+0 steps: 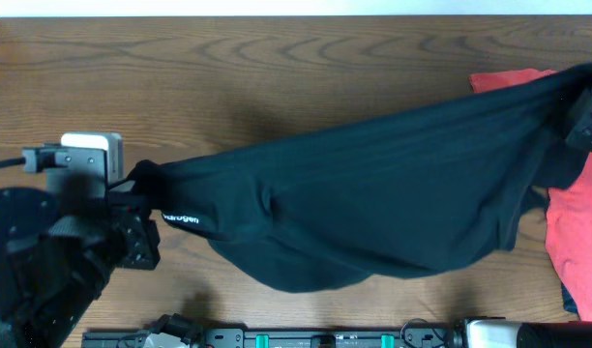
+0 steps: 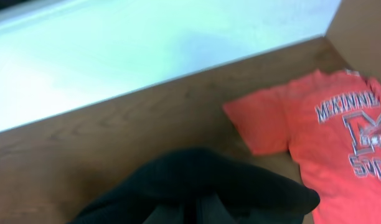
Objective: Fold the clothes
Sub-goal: 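Lay the stretched black shirt down along the far edge with both grippers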
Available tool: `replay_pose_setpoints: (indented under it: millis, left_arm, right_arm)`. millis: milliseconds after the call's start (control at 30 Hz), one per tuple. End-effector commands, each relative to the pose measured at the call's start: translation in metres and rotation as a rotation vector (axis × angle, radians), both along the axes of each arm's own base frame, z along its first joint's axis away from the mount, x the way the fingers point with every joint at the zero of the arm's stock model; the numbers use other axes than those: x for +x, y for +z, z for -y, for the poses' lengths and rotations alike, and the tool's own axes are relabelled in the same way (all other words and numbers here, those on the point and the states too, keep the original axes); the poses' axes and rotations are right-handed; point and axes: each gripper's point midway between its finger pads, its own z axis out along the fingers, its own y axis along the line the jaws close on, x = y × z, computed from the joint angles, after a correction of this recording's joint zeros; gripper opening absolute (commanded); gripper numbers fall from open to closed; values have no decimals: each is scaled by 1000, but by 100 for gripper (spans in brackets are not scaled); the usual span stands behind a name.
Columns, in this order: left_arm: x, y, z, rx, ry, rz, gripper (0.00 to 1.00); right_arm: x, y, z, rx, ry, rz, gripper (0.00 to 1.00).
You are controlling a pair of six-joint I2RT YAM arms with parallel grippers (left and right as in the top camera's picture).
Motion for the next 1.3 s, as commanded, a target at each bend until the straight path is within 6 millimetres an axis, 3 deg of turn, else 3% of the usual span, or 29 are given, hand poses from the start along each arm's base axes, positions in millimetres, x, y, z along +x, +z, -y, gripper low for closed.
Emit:
replay_pose_setpoints:
  millis: [0, 133, 267, 400, 467, 633, 800, 1000, 1133, 1267]
  left_arm:
    - [18, -14, -12, 60, 87, -51, 6]
    - [47, -42, -3, 102, 84, -167, 6]
    - [86, -85, 10, 157, 79, -324, 6]
    - [126, -142, 22, 214, 73, -488, 6]
    - [148, -181, 30, 243, 66, -591, 6]
    - [189, -254, 50, 254, 40, -730, 6]
    - [222, -305, 60, 263, 39, -755, 6]
    - [265, -323, 72, 226, 41, -640, 6]
    - [303, -309, 78, 171, 53, -482, 6]
    - [342, -287, 74, 121, 87, -314, 6]
  right_arm:
    - [26, -42, 14, -20, -107, -152, 1]
    - [61, -103, 7, -12, -88, -329, 1]
    - [98, -165, 0, -1, -69, -460, 1]
    - [132, -221, -2, -5, -67, -544, 1]
    - [148, -248, -3, -8, -67, -587, 1]
    - [179, -291, -5, -20, -48, -629, 1]
    - [207, -321, -7, -27, -33, -615, 1]
    - [246, -342, -16, 0, 4, -531, 1]
    - [274, -341, -19, 11, 12, -433, 1]
    - [301, -326, -21, 14, 15, -308, 1]
